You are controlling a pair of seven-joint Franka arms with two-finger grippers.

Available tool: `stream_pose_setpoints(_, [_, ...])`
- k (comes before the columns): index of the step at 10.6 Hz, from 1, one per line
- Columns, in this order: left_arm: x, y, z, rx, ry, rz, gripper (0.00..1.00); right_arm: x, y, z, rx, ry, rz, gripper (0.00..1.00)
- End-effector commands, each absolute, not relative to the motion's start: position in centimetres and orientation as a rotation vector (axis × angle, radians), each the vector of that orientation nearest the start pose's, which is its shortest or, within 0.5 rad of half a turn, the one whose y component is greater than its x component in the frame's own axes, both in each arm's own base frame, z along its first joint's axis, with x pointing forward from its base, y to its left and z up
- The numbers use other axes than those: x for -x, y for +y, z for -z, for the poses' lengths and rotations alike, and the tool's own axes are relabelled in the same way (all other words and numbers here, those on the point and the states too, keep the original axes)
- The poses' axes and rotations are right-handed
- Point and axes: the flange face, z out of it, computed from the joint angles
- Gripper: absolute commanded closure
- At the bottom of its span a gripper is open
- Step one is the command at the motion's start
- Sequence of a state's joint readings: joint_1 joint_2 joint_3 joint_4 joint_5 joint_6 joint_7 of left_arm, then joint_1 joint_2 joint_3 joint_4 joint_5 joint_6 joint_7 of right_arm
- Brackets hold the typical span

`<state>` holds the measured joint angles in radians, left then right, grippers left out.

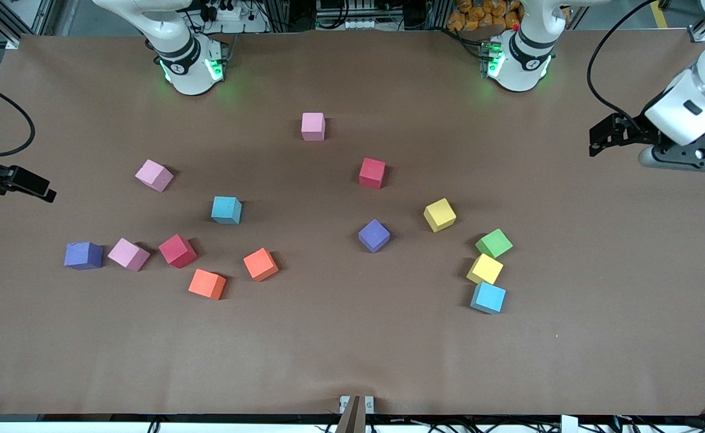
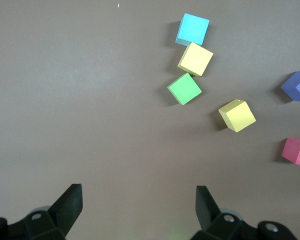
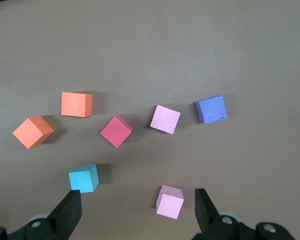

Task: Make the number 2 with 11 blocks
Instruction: 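Move both grippers out from rest toward the scattered cubes, then grasp the orange cube with the right gripper while the left gripper grasps green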

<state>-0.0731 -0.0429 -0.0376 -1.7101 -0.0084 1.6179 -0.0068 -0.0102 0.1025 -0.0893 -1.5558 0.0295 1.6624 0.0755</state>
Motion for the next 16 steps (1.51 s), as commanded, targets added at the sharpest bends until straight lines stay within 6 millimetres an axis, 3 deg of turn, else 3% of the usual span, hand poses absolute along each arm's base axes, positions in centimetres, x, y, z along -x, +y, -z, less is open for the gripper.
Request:
stream_pose_setpoints(1, [-55.3, -5.9, -55.7, 3.152, 0.069, -0.147, 0.0, -59.7, -4.9, -57.3, 3.096, 0.284, -0.023, 0.0])
stream_pose_setpoints(3, [-57.3, -6.0, -51.6, 3.143, 0.063, -0.212, 0.0, -60.4, -4.6, -55.9, 3.097, 0.275, -0.046, 0.0])
stream_pose_setpoints(4, [-57.9, -6.0, -50.5, 3.149, 0.054, -0.206, 0.0, -60.8, -4.5, -55.3, 3.099, 0.271, -0.054, 0.0])
stream_pose_setpoints(5, [-58.5, -6.9, -48.1, 3.149, 0.074, -0.221, 0.0, -61.4, -4.2, -54.3, 3.101, 0.265, -0.061, 0.0])
stream_pose_setpoints(8, [-60.1, -11.6, -41.5, 3.135, -0.044, -0.204, 0.0, -62.6, -2.6, -52.0, 3.107, 0.241, -0.057, 0.0])
stream_pose_setpoints(11, [-61.8, -14.6, -35.3, 3.131, -0.186, -0.168, 0.0, -63.4, 0.0, -46.8, 3.112, 0.195, 0.041, 0.0])
stream_pose_setpoints(13, [-62.2, -16.0, -32.5, 3.123, -0.294, -0.15, 0.0, -63.8, 0.9, -43.3, 3.102, 0.274, 0.121, 0.0])
stream_pose_setpoints(15, [-62.6, -15.9, -30.2, 3.101, -0.441, -0.159, 0.0, -64.4, 3.2, -40.8, 3.069, 0.525, 0.096, 0.0])
stream_pose_setpoints(16, [-62.7, -16.0, -29.1, 3.094, -0.472, -0.161, 0.0, -64.5, 4.0, -39.8, 3.063, 0.569, 0.084, 0.0])
